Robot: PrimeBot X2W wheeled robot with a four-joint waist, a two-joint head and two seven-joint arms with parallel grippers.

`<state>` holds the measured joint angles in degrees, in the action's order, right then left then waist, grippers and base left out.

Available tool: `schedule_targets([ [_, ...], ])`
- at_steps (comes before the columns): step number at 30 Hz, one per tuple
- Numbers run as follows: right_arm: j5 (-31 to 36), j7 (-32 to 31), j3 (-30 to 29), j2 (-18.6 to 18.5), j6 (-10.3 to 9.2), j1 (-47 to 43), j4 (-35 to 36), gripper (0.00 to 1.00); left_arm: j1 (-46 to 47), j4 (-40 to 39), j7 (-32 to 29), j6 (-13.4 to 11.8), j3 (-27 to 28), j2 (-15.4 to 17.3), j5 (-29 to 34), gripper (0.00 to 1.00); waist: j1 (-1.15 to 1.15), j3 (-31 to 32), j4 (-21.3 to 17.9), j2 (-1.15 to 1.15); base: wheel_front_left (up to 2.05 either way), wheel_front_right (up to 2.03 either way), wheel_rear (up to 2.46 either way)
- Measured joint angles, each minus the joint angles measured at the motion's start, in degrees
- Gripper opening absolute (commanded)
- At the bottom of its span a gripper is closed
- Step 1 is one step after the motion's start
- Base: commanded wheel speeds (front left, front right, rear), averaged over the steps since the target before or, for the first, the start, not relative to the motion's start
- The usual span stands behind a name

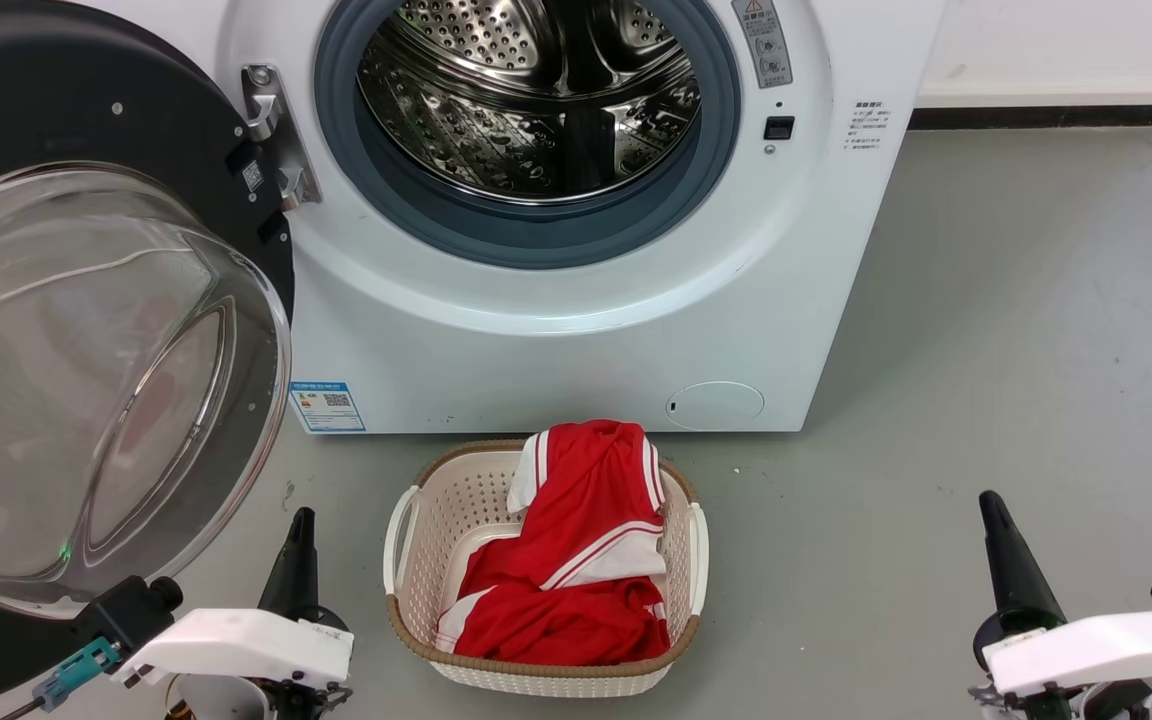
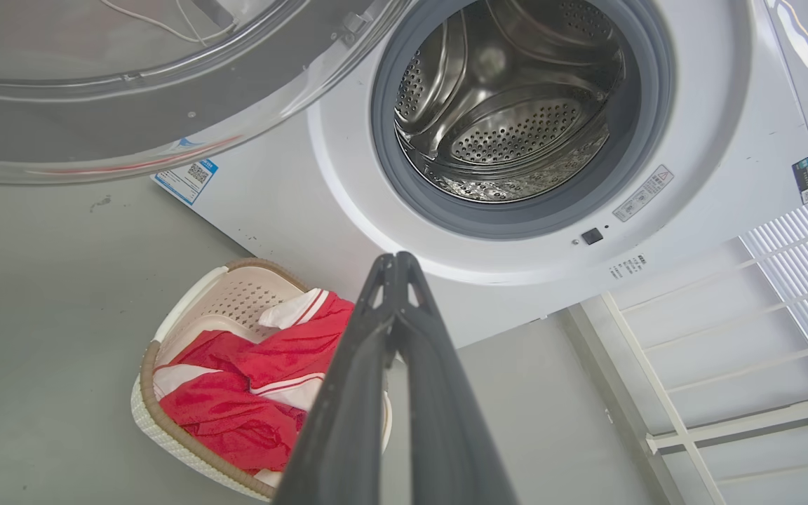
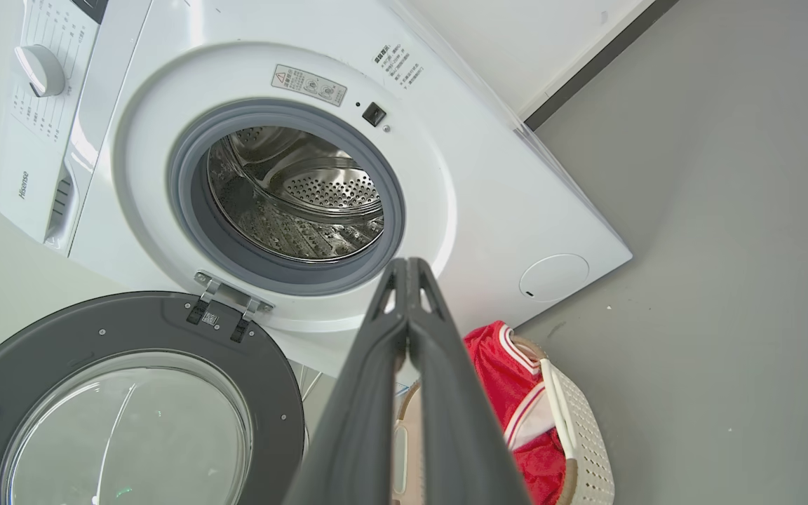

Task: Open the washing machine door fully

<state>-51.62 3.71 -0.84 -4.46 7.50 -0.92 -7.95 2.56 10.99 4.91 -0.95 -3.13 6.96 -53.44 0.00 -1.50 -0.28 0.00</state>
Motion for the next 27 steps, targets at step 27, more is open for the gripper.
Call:
schedule_targets([
  [27, -18.4, -3.35, -1.12, -0.23, -0.01, 3.14, -2.49, 0.0, 1.29, 1.3, -4.56, 3.53, 3.74, -1.46, -16.94, 0.0, 0.0, 0.46, 0.1, 0.0, 0.0, 0.0, 0.0],
])
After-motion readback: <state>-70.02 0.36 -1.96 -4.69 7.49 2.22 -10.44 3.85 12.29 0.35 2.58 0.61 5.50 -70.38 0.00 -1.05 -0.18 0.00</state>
